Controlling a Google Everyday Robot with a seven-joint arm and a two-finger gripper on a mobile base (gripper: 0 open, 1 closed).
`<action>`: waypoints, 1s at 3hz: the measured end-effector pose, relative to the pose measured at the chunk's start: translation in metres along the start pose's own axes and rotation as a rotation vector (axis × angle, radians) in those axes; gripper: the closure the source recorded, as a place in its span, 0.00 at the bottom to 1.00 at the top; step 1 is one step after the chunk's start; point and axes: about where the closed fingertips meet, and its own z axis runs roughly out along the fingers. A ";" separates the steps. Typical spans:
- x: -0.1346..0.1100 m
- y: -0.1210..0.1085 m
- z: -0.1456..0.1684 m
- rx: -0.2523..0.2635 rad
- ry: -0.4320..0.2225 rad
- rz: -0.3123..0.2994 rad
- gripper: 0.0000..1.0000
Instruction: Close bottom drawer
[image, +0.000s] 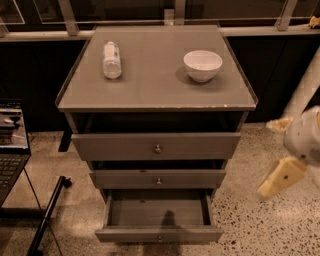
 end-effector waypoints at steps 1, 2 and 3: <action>0.036 0.011 0.079 -0.067 -0.155 0.142 0.00; 0.058 0.001 0.147 -0.073 -0.250 0.259 0.00; 0.079 -0.014 0.190 -0.058 -0.231 0.337 0.00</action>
Offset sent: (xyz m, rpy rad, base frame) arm 0.0557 0.0006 -0.2403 0.4660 0.0169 -0.2999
